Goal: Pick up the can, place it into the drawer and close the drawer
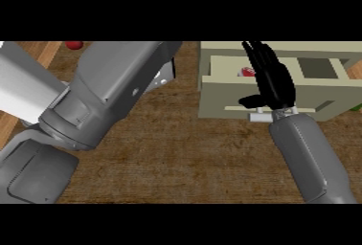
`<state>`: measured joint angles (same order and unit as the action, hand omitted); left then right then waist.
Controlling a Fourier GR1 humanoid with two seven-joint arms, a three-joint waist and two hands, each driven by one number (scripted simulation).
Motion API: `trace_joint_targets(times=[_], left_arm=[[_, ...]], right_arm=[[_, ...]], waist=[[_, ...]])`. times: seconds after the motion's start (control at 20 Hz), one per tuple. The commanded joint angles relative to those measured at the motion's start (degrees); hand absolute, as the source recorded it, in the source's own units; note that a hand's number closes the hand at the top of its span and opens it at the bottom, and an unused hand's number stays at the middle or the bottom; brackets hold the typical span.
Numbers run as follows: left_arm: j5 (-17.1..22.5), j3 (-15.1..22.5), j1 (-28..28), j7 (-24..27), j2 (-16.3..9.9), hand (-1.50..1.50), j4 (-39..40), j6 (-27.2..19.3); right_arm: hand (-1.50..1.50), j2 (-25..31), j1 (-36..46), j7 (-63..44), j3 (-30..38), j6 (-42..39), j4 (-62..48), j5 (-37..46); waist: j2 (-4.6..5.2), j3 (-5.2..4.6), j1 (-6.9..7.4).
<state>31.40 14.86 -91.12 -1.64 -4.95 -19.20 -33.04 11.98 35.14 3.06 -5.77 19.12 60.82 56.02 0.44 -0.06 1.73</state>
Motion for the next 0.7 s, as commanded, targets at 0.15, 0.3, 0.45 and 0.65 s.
trace_joint_targets(times=[0.15, 0.3, 0.45, 0.65], left_arm=[[-1.23, 0.36, 2.35, -2.59, -2.80, -1.50, -4.50, 1.21], [-1.97, 0.83, 3.52, -3.46, -3.13, -1.50, -5.66, 0.36], [-1.63, 0.89, 4.81, -7.78, -6.38, -1.50, -8.84, 2.53], [-2.48, 1.61, 8.20, -7.29, -7.11, -1.50, -12.15, 2.59]], right_arm=[[-1.50, -1.74, 11.97, 0.01, 5.18, 10.68, -16.98, 2.98], [-1.50, -1.54, 17.94, -0.94, 5.59, 12.35, -23.80, 5.46], [-1.50, -0.63, 21.00, -0.23, 7.47, 14.00, -27.59, 4.81], [-1.50, -1.58, 24.66, 0.91, 8.73, 18.82, -33.75, 5.41]], waist=[[0.12, 0.13, 1.43], [0.32, 0.12, 2.04], [-0.01, 0.10, 2.49], [0.49, 0.13, 3.35]])
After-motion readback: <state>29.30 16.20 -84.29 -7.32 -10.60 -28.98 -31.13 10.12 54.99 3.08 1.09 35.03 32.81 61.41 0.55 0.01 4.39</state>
